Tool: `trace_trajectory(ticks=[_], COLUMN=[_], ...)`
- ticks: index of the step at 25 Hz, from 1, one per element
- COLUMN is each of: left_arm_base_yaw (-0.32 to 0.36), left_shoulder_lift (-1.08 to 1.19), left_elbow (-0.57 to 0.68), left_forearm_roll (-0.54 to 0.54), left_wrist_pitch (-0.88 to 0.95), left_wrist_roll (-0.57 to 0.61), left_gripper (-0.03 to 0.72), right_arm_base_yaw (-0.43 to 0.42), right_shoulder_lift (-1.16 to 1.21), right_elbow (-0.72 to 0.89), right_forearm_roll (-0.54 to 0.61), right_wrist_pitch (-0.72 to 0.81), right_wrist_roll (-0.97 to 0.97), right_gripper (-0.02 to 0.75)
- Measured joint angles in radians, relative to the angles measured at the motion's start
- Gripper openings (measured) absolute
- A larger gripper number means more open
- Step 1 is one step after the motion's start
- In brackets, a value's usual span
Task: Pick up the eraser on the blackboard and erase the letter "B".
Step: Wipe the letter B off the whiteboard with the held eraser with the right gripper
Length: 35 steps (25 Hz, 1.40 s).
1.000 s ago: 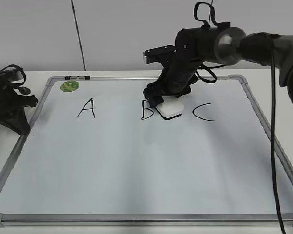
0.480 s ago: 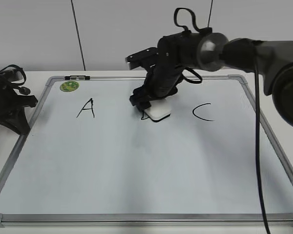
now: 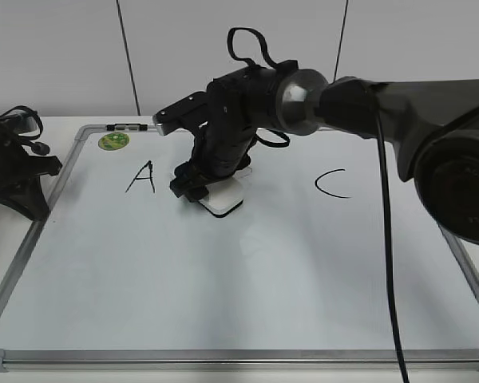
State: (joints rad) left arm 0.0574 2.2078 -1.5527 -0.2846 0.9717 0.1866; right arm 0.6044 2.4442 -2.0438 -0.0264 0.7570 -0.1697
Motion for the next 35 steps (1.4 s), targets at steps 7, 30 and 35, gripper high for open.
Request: trace_trajectory(ticks=[7, 30, 35], left_arm_base_yaw=[0.0, 0.0, 0.0], left_shoulder_lift=[0.0, 0.0, 0.0], left_elbow=[0.0, 0.0, 0.0], left_forearm_roll=[-0.002, -0.004, -0.006], left_wrist_pitch=[0.0, 0.0, 0.0], left_wrist_roll=[0.0, 0.0, 0.0], left_gripper=[0.032, 0.034, 0.035], right_arm_base_yaw=[-0.01, -0.185, -0.195], right_shoulder_lift=[0.0, -0.004, -0.036], right_elbow=[0.0, -0.008, 0.002], right_forearm_roll=[-0.087, -0.105, -0.118], right_wrist_pitch=[0.004, 0.062, 0.132], right_wrist_roll=[0.071, 0.121, 0.123], right_gripper=[0.536, 0.536, 0.536])
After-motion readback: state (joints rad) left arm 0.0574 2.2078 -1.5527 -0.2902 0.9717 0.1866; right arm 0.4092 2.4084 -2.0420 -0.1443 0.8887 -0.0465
